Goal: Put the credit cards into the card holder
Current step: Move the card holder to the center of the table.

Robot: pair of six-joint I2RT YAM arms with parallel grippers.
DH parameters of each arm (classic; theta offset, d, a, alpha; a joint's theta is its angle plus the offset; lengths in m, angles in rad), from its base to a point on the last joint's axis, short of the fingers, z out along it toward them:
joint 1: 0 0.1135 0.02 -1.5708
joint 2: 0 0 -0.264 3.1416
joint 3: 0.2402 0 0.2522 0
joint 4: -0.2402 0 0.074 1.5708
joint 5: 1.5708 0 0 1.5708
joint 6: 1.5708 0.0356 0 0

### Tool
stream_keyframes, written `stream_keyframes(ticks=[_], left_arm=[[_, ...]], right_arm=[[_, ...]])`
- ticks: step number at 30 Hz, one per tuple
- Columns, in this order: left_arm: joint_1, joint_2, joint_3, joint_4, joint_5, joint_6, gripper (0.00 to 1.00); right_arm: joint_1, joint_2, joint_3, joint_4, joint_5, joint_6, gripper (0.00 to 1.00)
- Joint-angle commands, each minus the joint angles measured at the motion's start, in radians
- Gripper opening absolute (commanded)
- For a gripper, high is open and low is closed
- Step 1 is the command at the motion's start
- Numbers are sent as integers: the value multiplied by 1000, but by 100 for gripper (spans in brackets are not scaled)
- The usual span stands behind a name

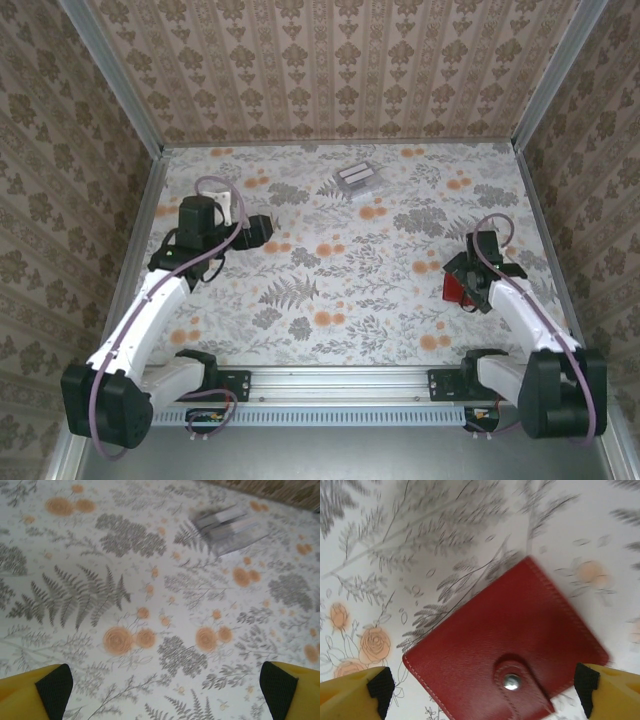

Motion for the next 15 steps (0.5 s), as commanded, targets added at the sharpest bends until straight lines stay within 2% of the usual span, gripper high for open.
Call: stream_keyframes(ticks=[1, 5, 15], left_arm=[[-16, -36, -34, -28, -89, -11, 100], [-14, -61, -48, -50, -126, -3, 100], [0, -66, -93, -58, -104, -38, 100]], right_arm=[[-2, 123, 4, 159, -168, -100, 91], [76, 253, 73, 184, -267, -217, 86], [492, 542, 312, 246, -417, -385, 81]])
